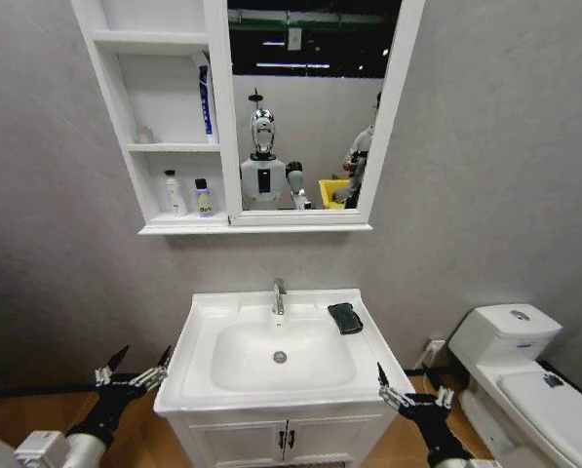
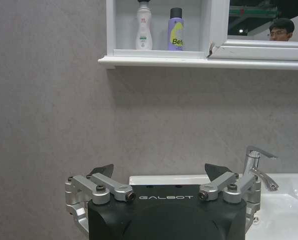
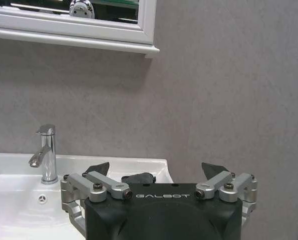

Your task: Move facial cleanser and shampoo from washbasin to cabinet, then wipe washbasin with towel.

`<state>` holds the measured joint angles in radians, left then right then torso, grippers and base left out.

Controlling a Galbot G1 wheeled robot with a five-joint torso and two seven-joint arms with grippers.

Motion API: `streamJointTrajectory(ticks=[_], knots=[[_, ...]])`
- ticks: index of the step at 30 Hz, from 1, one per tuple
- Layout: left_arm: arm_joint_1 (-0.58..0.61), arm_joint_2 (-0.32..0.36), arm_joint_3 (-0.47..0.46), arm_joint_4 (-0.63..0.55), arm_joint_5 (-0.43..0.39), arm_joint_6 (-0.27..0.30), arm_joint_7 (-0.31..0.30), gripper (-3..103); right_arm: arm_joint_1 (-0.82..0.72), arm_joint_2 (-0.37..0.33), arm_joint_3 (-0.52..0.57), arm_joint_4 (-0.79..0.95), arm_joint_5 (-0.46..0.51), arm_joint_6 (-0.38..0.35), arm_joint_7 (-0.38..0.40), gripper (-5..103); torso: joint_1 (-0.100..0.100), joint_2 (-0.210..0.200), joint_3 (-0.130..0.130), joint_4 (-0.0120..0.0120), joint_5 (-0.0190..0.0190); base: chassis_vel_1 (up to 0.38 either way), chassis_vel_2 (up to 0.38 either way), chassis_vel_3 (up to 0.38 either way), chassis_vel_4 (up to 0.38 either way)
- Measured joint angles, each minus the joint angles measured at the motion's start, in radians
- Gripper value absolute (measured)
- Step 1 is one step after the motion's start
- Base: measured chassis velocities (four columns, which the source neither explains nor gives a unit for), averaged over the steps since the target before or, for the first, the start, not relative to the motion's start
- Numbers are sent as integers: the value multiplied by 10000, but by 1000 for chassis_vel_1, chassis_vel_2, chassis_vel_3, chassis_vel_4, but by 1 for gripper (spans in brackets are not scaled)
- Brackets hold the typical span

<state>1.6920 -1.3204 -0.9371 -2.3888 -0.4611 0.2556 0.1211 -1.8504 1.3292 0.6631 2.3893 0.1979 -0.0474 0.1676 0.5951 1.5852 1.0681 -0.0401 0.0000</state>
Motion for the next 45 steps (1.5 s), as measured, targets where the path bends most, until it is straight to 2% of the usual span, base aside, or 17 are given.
streamJointTrajectory(ticks=[17,38,39,40,41,42,45], knots=[[0,0,0,0,0,0,0,100,1,-1,0,-12,2,8,0,100,-7,4,-3,1,-3,248,-264,-235,247],[0,0,1,-1,0,0,1,100,3,-2,-2,-14,3,18,0,100,0,0,1,1,4,353,-360,-353,354],[2,-1,1,0,0,0,-2,100,0,-2,0,-13,2,18,0,100,-14,8,-6,2,-11,308,-263,-253,280],[2,-1,-1,-4,0,-1,-1,100,-1,-2,0,-14,3,18,0,100,-19,12,-8,-2,13,289,-263,-273,220],[2,-1,-1,-4,0,-1,-1,100,-1,-2,0,-14,3,18,0,100,-19,12,-8,-2,13,289,-263,-273,220],[2,-2,0,-2,0,0,-1,100,-1,-2,0,-14,3,18,1,100,-18,9,-5,1,1,134,-216,-273,213],[3,-1,-2,-1,0,0,-3,100,1,-2,-1,-13,3,18,0,100,-18,10,-6,5,-3,112,-87,-168,137]])
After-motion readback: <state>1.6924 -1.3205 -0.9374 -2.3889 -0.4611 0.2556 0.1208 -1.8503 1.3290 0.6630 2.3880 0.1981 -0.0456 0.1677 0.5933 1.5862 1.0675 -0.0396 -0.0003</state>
